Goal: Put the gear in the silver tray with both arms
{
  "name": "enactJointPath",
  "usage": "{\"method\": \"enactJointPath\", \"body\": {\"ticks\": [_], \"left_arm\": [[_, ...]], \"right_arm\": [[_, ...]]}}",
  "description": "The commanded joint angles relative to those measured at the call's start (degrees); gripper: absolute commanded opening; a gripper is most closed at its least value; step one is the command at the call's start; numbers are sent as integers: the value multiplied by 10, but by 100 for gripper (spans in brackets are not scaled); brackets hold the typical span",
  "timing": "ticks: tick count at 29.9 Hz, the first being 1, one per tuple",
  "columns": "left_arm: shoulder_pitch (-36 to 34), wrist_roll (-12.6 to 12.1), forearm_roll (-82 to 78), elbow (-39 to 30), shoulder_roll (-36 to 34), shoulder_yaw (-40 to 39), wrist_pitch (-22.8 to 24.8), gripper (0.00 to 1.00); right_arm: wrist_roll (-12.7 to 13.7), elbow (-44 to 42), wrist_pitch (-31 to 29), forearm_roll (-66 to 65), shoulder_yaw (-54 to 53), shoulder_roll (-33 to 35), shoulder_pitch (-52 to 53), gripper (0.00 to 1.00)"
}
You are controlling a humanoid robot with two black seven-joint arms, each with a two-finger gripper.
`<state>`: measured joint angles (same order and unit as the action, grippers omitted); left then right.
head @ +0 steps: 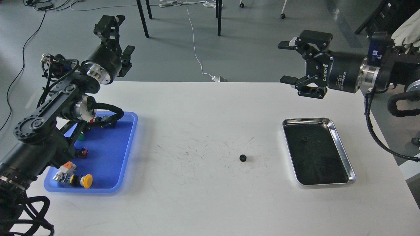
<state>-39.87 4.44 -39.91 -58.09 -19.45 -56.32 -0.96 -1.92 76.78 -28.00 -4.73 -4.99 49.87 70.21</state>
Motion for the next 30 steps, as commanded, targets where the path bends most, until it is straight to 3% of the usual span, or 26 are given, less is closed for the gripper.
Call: {"method": "enactJointPath", "body": {"ticks": [1,24,30], "left_arm": [[0,1,0,0,-2,0,0,98],[1,4,-3,0,-4,0,-1,98],[0,4,-5,-1,-3,0,-1,98]], "right_arm": [[2,-1,0,-8,4,-4,2,97],[3,0,13,-47,16,-24,4,97],[7,4,13,-128,99,-64,61,97]]}}
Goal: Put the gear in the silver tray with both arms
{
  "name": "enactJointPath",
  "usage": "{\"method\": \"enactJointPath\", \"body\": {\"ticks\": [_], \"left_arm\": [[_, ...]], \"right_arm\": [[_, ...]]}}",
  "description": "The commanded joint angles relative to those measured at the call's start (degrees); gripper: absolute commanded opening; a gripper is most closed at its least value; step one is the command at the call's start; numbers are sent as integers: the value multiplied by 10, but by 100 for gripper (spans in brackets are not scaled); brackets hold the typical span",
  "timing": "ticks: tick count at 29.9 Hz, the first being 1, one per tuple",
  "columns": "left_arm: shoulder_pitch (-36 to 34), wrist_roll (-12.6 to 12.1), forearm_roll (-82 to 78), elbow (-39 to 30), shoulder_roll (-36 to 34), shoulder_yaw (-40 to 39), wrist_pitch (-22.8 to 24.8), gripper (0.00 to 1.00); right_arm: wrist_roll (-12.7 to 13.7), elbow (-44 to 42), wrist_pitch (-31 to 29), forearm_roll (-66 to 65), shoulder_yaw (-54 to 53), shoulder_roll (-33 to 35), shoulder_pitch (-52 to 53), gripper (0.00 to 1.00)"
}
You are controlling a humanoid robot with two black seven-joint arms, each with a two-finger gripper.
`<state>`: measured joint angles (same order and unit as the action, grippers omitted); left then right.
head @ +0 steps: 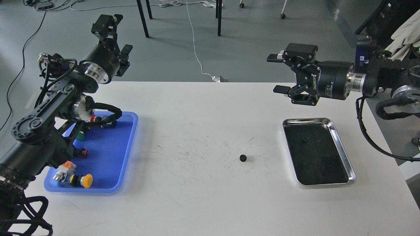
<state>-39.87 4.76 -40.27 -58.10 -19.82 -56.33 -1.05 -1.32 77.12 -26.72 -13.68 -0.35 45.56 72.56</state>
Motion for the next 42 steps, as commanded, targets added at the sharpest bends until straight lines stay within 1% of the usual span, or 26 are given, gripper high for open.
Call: {"method": "enactJointPath", "body": {"ticks": [1,4,14,19,24,29,33,37,42], "left_arm": [[0,1,-1,-2,0,0,0,98],[0,2,-2,-1,0,0,0,98],[-1,1,-1,-2,-5,-1,-1,98],[-1,2,-2,-3,-6,-1,-1,98],[-1,2,-2,-3,-7,-1,-1,98],[-1,2,-2,-3,-7,-1,-1,98],[-1,2,-2,-3,-7,-1,-1,98],[-2,2,-2,-3,-7,-1,-1,98],[-3,2,-3,-3,-5,0,-1,98]], "right_arm": [[1,1,1,-48,77,-30,52,97],[1,1,1,-64,141,-64,98,97],[3,-1,8,-109,274,-168,194,97],[7,-2,9,-124,318,-217,224,97],[11,-7,9,-136,365,-281,254,96],[14,-32,8,-136,399,-354,261,96],[14,-71,7,-137,418,-397,254,95],[14,-97,7,-137,428,-414,244,95],[14,-108,6,-138,430,-418,232,95]]}}
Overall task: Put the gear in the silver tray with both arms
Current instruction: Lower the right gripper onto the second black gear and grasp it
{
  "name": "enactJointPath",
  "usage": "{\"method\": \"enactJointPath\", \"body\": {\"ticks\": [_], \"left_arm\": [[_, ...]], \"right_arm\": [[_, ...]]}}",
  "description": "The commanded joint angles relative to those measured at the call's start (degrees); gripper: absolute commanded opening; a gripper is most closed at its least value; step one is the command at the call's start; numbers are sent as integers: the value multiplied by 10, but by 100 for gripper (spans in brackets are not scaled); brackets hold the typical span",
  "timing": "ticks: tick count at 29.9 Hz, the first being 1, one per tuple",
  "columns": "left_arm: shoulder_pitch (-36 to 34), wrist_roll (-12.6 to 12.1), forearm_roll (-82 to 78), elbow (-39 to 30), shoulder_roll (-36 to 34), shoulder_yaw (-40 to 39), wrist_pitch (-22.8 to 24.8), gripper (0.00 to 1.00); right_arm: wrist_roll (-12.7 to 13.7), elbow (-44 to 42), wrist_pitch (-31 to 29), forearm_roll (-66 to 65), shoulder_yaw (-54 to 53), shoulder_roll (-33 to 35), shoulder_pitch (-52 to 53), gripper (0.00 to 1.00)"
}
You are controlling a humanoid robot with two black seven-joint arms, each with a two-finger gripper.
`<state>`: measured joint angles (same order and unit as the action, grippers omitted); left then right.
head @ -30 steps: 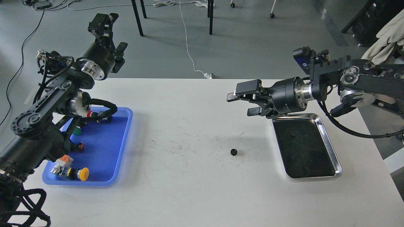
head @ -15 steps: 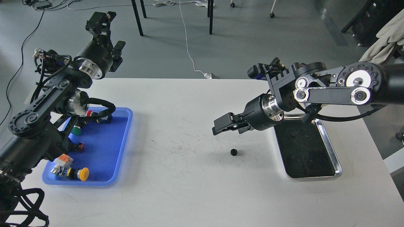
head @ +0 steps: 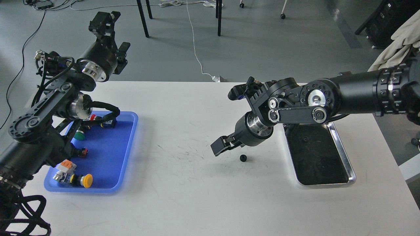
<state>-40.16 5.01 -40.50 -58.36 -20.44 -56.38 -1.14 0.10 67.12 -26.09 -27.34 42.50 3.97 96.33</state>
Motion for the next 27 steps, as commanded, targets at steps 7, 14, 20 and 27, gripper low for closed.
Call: {"method": "enactJointPath", "body": {"ticks": [7,14,20,27], "left_arm": [[-1,0,0,0,1,0,0,98],[-1,0,0,0,0,0,0,98],[0,0,0,1,0,0,0,98],[0,1,0,3,0,0,0,98]], "right_arm": [[0,-24,0,-8,1,-5,-32,95],[0,-51,0,-9,1,-17,-48,94],[0,-66,0,-8,1,-34,-62,93],[0,-89,0,-9,2,-40,-74,93]]}}
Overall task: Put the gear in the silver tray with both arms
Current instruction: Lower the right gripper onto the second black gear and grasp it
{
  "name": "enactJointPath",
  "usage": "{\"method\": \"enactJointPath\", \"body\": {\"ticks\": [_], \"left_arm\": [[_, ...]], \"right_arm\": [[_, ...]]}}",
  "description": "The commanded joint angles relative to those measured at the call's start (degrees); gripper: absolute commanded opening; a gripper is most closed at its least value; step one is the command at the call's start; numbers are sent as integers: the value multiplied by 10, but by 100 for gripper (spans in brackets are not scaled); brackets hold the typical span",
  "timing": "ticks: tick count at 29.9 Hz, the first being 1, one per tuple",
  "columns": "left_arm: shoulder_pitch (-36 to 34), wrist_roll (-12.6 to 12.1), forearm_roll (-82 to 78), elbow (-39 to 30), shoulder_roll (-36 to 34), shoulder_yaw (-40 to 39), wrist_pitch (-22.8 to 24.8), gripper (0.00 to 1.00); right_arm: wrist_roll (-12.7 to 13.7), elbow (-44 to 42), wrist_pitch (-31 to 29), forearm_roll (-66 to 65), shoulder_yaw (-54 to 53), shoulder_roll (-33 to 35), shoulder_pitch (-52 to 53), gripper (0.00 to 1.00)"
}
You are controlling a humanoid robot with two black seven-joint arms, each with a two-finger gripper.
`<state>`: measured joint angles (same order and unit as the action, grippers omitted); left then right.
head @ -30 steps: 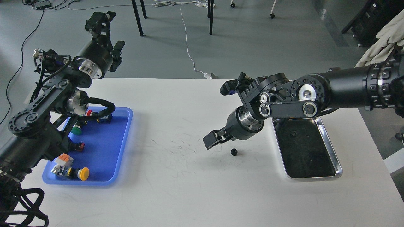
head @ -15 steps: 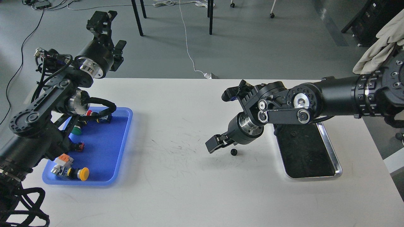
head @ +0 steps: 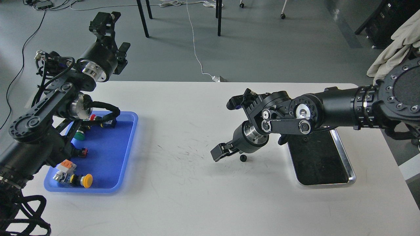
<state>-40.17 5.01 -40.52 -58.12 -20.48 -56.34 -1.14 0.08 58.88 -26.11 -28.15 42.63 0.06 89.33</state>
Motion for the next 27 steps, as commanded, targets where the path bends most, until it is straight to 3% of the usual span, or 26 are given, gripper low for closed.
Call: {"method": "enactJointPath", "body": {"ticks": [1,27], "left_arm": [[0,0,0,0,0,0,0,98],[1,1,1,3,-2,0,1,98]], "right_arm": [[0,-7,0,0,4,-1,-4,92],[-1,-39,-8,1,16,-1,-39,93]]}}
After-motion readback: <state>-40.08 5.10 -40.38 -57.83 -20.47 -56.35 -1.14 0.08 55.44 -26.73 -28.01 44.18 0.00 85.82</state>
